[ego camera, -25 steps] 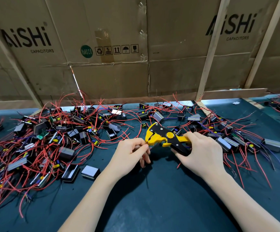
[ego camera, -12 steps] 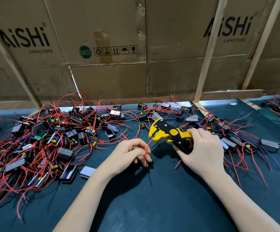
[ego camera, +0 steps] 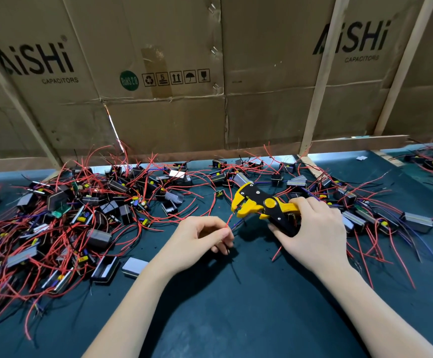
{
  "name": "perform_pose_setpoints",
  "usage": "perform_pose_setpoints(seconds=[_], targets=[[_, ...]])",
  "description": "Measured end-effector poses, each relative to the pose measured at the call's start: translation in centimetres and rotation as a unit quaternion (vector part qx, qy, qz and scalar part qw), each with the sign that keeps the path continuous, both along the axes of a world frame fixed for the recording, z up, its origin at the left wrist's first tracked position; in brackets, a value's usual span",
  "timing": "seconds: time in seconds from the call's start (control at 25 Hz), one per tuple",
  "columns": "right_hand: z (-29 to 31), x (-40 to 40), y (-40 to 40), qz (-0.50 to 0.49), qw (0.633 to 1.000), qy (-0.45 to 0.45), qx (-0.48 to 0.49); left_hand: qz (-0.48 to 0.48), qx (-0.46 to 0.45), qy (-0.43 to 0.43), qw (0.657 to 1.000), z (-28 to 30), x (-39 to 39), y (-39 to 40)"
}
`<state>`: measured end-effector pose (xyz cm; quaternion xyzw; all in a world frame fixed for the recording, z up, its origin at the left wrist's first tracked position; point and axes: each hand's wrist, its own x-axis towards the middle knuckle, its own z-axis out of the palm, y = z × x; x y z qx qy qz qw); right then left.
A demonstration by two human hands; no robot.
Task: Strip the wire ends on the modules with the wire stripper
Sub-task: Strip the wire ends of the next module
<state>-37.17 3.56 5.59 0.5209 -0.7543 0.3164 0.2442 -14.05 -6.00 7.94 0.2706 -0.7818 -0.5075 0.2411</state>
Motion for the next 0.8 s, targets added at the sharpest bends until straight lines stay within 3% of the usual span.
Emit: perform_pose_setpoints(seconds=[0.2,0.32,0.4,0.56,0.8], targets=[[0.13,0.04,0.06,-0.001,1.0,-0.005,0.001,0.051,0.025,0.044,0.997,-0.03,-0.18,0.13],[0.19,-0.14,0.12,-0.007,1.0,-0.024,0.003,0.006,0.058,0.058,0.997,0.1,0.21,-0.16],[0.16,-0.32,0.12,-0.008,0.999,-0.035,0.003,-0.01,0.028,0.035,0.999,-0.04,0.18,-0.06],[0.23,-0.35,0.17,-0.011,0.999,-0.036,0.008,0.084,-0.027,0.044,0.995,-0.14,-0.17,0.14],[0.2,0.15,0.15,0.0,0.999,-0.002,0.038,0.132,-0.035,0.056,0.989,-0.3,-0.31,-0.12]])
